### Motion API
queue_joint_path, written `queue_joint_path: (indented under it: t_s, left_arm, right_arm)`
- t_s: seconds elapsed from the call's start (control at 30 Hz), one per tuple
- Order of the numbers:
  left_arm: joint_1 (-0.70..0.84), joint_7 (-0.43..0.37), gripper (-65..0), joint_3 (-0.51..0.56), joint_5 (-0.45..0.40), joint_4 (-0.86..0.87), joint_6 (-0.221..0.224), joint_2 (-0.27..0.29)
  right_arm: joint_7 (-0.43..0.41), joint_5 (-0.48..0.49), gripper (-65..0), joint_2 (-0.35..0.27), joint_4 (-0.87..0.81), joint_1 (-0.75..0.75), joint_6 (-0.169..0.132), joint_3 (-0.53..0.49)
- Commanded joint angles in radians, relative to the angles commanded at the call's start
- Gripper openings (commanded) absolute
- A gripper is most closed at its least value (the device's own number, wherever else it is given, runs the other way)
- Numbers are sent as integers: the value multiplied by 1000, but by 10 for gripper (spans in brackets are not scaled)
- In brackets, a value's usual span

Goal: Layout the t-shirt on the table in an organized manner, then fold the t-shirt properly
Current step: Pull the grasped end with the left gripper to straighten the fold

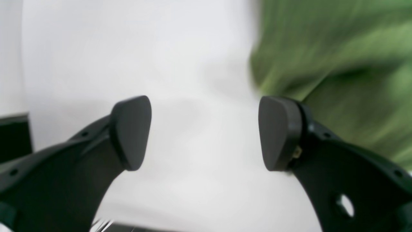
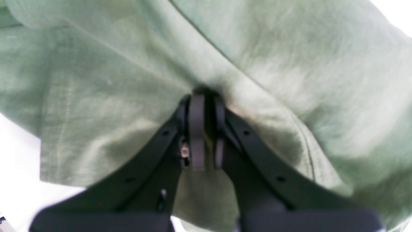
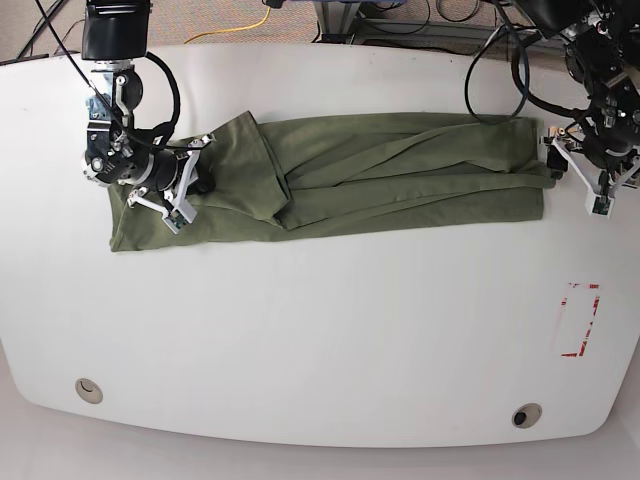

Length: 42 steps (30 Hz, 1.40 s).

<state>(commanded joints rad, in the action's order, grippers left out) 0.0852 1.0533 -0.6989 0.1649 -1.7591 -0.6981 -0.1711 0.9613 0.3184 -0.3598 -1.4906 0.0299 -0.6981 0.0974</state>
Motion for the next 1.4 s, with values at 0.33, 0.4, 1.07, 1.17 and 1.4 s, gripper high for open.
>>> queue_joint_path:
  t_s: [0.33,0.4,1.07,1.17,1.4]
  left_arm:
    - [-8,2,-162,2,195,172,0,5]
    - [-8,2,-162,2,216,209,0,5]
    - [-9,-3,-218,166,239,302,0,8]
    - [-9,-3,-324,166,238,304,0,8]
    - [-9,-3,-631,164,238,298,0,6]
  right_arm:
    - [0,0,-609,0,0,0,0,3]
    - [0,0,-609,0,0,2,0,3]
    - [0,0,-609,2,0,3,0,0]
    - [0,0,-609,2,0,3,0,3]
    - [0,0,-609,2,0,3,0,6]
